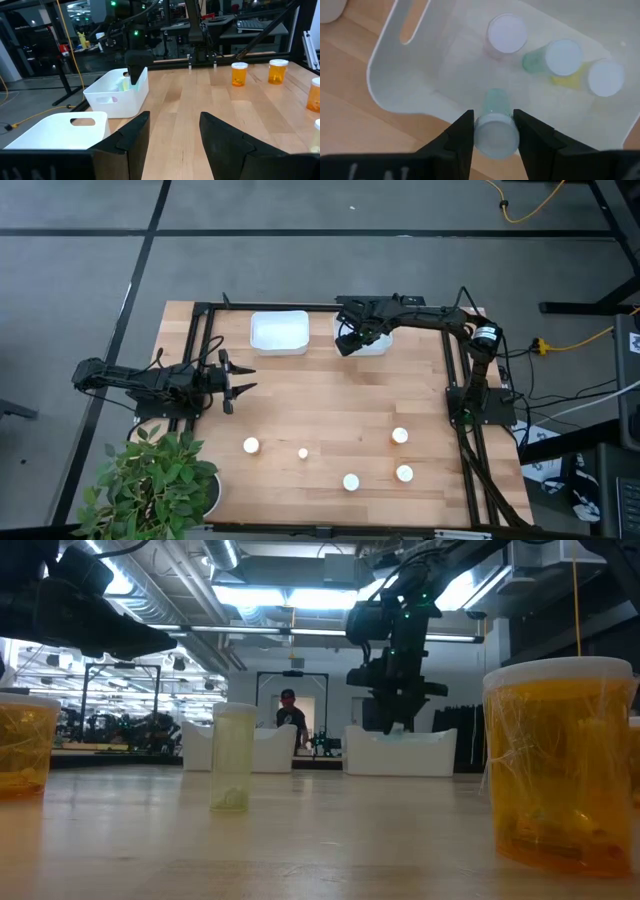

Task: Pick and place medicine bottles into bin by pill shape (circle, oval)
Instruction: Put the blue pill bottle into the right white bin, then put the yellow pill bottle into the right white bin

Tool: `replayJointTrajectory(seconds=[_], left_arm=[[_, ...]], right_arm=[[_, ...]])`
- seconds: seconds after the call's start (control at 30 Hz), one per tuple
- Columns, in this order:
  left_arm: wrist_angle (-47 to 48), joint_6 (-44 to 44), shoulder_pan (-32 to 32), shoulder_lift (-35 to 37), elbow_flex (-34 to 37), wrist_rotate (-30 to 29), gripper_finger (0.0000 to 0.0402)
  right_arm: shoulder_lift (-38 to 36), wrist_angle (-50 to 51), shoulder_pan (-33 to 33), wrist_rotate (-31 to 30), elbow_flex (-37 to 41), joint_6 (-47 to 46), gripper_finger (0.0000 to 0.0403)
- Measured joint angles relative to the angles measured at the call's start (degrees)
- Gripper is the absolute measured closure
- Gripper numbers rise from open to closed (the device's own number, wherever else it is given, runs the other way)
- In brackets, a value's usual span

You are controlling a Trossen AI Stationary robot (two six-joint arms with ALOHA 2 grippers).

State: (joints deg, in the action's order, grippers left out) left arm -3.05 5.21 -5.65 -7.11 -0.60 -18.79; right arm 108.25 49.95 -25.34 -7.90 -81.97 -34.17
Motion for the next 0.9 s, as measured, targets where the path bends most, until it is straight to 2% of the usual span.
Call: replayJointTrajectory(seconds=[0.23, 0.7, 0.9], left_arm=[[0.0, 0.0, 0.0, 0.0, 0.0, 0.0, 0.0235], [0.0, 0.0, 0.0, 0.0, 0.0, 0.0, 0.0235], [0.0, 0.0, 0.0, 0.0, 0.0, 0.0, 0.0235]], right_arm=[[0.0, 0.0, 0.0, 0.0, 0.0, 0.0, 0.0246], [0.0, -0.2, 0.0, 0.0, -0.1, 0.0, 0.0245], [0.0, 0.9, 0.1, 0.0, -3.6, 0.0, 0.0253]])
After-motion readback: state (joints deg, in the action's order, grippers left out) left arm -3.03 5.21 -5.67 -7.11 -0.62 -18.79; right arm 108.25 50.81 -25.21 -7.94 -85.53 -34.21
